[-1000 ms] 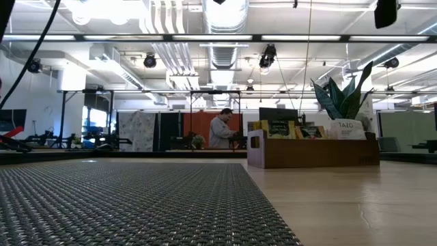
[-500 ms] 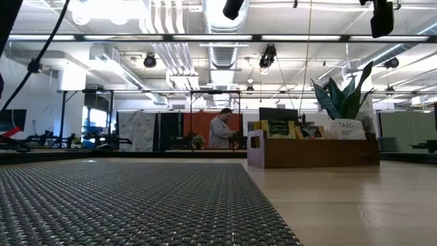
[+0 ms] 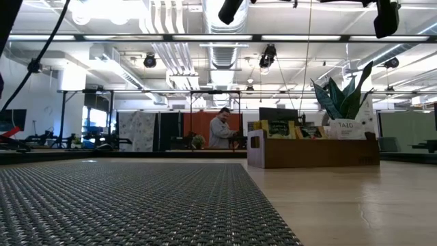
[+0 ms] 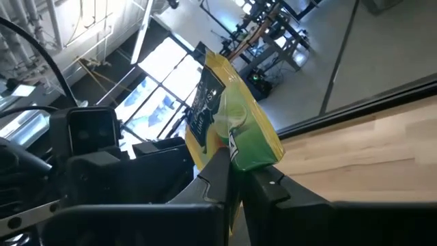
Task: Pick & Place Tea
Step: Put the yellow tea bag into the middle section of the wooden organizer
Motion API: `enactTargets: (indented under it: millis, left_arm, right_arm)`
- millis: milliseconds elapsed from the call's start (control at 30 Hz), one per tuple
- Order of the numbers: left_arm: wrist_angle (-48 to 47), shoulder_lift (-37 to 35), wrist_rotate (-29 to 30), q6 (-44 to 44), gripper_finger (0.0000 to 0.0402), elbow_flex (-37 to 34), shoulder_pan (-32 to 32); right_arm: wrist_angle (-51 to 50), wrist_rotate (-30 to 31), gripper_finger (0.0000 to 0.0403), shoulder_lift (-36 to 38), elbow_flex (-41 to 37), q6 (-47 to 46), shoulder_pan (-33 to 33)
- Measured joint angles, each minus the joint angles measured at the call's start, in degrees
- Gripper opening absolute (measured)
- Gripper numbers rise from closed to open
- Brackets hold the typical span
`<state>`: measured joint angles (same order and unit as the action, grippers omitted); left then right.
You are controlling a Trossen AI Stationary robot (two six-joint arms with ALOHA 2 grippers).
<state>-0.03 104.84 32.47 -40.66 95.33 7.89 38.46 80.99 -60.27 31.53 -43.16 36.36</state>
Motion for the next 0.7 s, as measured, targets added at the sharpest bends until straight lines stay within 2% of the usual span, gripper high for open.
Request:
enactTargets:
  millis: [200,400,600,700]
  left_arm:
    - [0.15,0.04,-2.66,-1.54,0.0073,0.0,-1.19]
    - [2.52,0.57,-6.01,-1.69,0.0073,0.0,-2.3]
    - [2.12,0.79,-6.09,-0.93,0.007,-0.04,-2.31]
    - [2.14,0.79,-6.45,0.6,0.0051,-0.04,-2.31]
  right_arm:
    - [0.0,-1.42,0.0016,0.0,0.0,0.0,-0.4]
    - [0.04,-8.62,0.0015,-0.3,0.02,-0.63,-4.31]
    - [-0.15,-8.92,0.0016,-0.31,0.04,-0.33,-5.05]
    - [-1.25,-9.39,0.0024,-0.26,0.04,-0.17,-5.03]
